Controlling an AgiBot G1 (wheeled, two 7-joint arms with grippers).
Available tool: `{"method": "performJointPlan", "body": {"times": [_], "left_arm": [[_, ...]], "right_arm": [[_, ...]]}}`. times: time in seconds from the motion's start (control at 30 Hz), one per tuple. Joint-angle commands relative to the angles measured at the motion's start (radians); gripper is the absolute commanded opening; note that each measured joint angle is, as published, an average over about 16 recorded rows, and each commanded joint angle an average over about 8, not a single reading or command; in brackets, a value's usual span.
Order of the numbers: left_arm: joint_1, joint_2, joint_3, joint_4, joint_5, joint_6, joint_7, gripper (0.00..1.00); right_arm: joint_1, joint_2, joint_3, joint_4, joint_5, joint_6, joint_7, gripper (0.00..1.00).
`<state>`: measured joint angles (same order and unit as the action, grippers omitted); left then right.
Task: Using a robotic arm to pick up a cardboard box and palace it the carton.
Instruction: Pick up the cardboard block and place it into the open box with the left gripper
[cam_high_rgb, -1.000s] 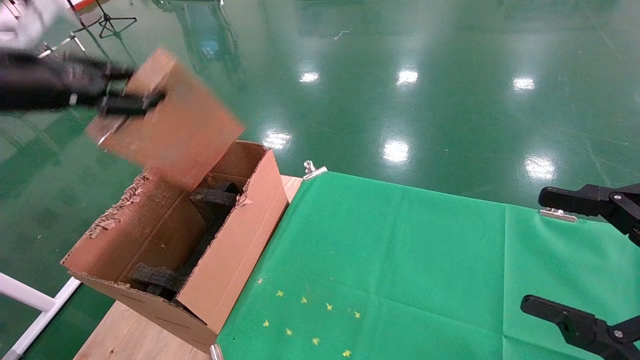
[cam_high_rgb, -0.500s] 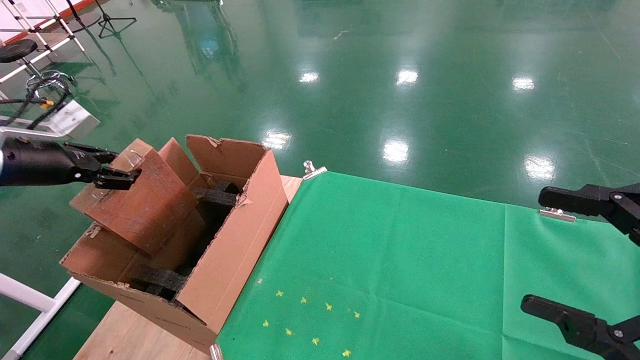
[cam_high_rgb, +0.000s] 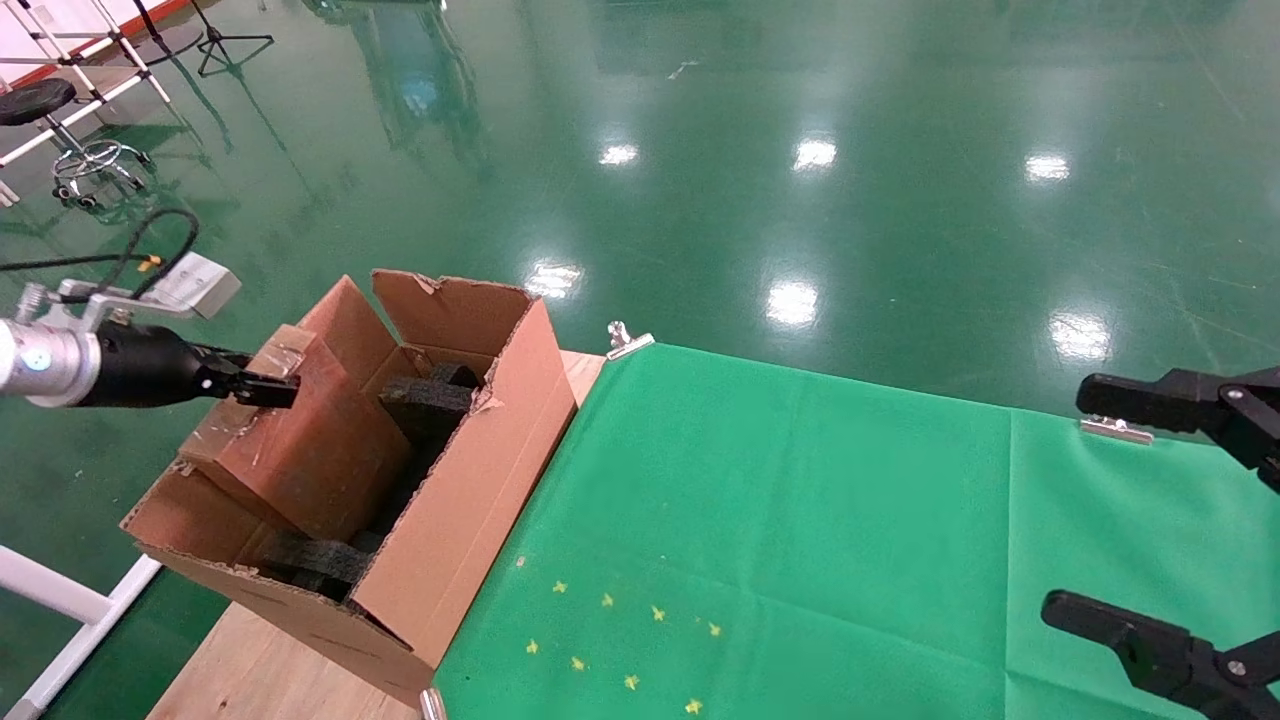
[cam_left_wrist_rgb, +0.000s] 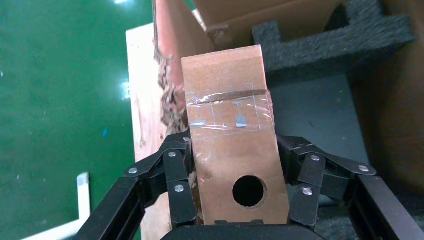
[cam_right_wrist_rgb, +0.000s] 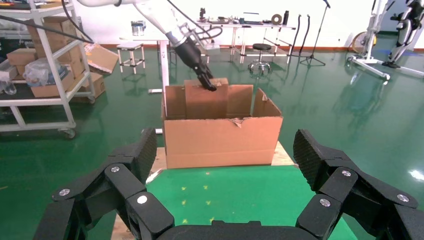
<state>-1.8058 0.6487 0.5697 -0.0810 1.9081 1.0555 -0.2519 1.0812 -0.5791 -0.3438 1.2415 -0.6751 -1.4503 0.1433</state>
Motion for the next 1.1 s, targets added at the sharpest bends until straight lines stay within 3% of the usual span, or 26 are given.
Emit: {"method": "performJointPlan", "body": {"times": [0.03, 0.5, 0.53, 0.77, 0.8, 1.1], "left_arm": [[0.011, 0.011, 0.003, 0.023, 0.005, -0.023, -0.003, 0.0], [0.058, 0.081, 0.027, 0.105, 0.038, -0.072, -0.091, 0.0], [0.058, 0.085, 0.029, 0.108, 0.042, -0.074, -0.099, 0.07], [0.055, 0.101, 0.036, 0.123, 0.05, -0.09, -0.14, 0.94], [0.055, 0.102, 0.036, 0.124, 0.05, -0.092, -0.142, 1.0], [0.055, 0.1, 0.036, 0.122, 0.051, -0.089, -0.138, 1.0]], "right_arm": [[0.0, 0.0, 0.0, 0.0, 0.0, 0.0, 0.0, 1.0], [0.0, 0.0, 0.0, 0.0, 0.0, 0.0, 0.0, 1.0], [0.0, 0.0, 0.0, 0.0, 0.0, 0.0, 0.0, 1.0], [0.0, 0.0, 0.0, 0.0, 0.0, 0.0, 0.0, 1.0], [0.0, 0.0, 0.0, 0.0, 0.0, 0.0, 0.0, 1.0], [0.0, 0.0, 0.0, 0.0, 0.0, 0.0, 0.0, 1.0]]}}
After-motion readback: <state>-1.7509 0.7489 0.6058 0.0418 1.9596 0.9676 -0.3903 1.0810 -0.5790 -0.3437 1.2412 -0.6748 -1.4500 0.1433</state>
